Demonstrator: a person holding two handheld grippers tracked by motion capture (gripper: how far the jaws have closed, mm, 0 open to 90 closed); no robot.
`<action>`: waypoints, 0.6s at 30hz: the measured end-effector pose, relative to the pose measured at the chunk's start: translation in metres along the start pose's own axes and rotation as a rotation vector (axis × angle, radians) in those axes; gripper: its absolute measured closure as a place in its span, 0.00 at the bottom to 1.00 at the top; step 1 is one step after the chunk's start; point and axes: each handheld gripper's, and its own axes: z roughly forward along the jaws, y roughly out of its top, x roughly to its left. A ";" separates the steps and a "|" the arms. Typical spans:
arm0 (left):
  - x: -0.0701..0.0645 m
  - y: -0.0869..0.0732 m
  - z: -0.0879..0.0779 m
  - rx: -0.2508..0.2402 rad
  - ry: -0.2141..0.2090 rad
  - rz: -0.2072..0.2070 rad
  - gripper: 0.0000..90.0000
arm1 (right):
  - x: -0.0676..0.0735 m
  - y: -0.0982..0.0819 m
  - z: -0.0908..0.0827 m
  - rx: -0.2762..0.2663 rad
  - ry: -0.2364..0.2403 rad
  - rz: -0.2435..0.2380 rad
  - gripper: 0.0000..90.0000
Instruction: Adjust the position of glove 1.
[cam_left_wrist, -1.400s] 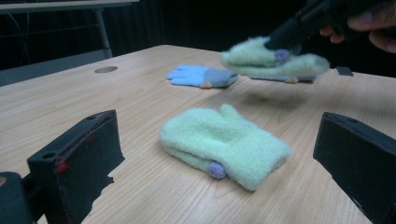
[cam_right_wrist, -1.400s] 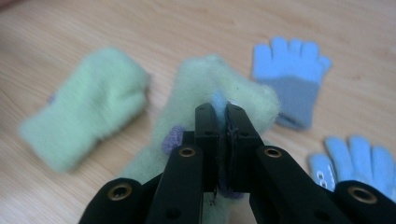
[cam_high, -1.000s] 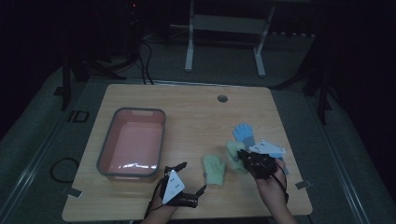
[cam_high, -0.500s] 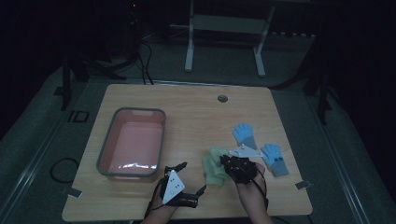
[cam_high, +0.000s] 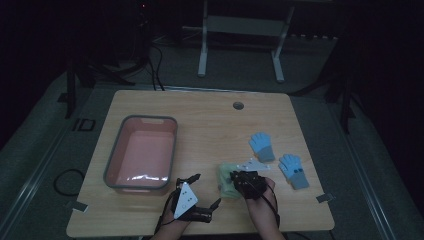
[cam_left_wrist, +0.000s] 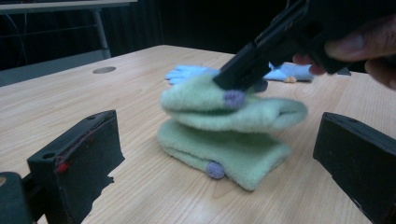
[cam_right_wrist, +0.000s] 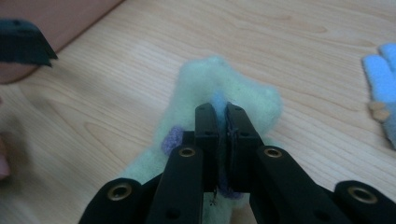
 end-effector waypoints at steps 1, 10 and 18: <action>0.000 0.000 0.000 0.000 -0.001 0.001 0.01 | 0.001 -0.001 0.002 0.004 -0.001 0.001 0.94; 0.000 0.000 0.000 0.000 0.000 -0.003 0.01 | 0.002 -0.006 0.015 0.042 0.017 -0.020 0.93; 0.000 0.000 0.000 0.003 -0.010 -0.002 0.01 | 0.000 -0.012 0.022 0.068 0.035 -0.041 0.90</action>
